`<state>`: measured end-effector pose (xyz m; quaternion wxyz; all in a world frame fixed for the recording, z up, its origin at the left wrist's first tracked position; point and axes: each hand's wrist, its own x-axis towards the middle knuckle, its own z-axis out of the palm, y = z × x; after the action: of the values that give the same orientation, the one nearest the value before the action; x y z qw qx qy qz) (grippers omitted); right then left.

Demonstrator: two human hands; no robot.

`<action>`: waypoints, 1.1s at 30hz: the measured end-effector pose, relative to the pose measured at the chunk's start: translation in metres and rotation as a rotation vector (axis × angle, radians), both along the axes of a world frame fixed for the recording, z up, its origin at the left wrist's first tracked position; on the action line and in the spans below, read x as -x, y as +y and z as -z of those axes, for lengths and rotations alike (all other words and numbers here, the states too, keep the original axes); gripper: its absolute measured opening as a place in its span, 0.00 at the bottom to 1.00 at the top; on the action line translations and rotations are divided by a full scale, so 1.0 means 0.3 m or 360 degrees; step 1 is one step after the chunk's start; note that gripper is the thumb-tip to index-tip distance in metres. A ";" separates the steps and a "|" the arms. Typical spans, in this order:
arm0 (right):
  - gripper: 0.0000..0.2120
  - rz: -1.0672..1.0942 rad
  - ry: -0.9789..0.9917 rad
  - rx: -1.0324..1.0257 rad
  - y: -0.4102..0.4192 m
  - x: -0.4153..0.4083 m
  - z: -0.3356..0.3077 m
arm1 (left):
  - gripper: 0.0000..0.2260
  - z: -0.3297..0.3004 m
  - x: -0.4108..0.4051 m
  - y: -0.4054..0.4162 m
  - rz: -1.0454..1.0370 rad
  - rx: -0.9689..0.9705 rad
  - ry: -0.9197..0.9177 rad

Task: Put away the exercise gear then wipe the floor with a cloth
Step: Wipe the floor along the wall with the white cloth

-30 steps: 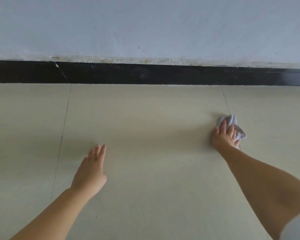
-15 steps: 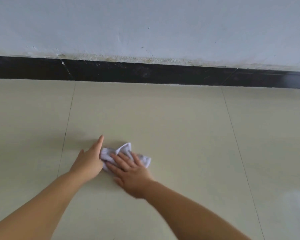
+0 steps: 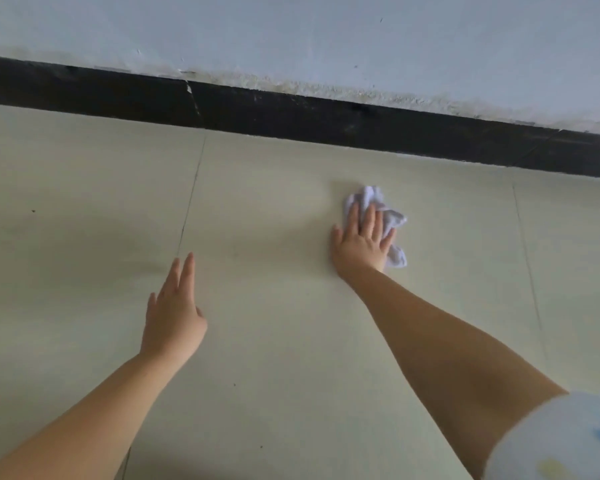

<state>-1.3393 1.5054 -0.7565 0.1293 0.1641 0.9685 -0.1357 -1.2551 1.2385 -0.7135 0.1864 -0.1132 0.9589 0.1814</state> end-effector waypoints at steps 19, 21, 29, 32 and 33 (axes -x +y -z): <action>0.30 -0.0564 -0.0131 -0.0149 -0.113 -0.019 -0.026 | 0.40 -0.011 -0.076 -0.136 0.0256 0.0420 -0.0277; 0.31 -0.1011 -0.0022 -0.0140 -0.249 -0.202 -0.003 | 0.41 -0.021 -0.068 -0.155 0.0179 0.0397 -0.0249; 0.26 -0.1585 0.0029 -0.0015 -0.262 -0.547 0.029 | 0.36 -0.052 -0.091 -0.020 0.0286 0.0362 -0.0373; 0.29 -0.0595 0.0015 -0.0079 0.074 -0.532 0.022 | 0.37 -0.044 -0.104 0.074 0.0454 0.0313 -0.0340; 0.28 -0.0307 -0.0005 -0.0117 0.206 -0.535 0.004 | 0.35 -0.039 -0.104 0.108 0.0507 0.0271 -0.0328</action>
<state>-1.1787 1.5673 -0.7576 0.1372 0.0749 0.9839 -0.0867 -1.2239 1.2710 -0.7017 0.2995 0.0066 0.9525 0.0554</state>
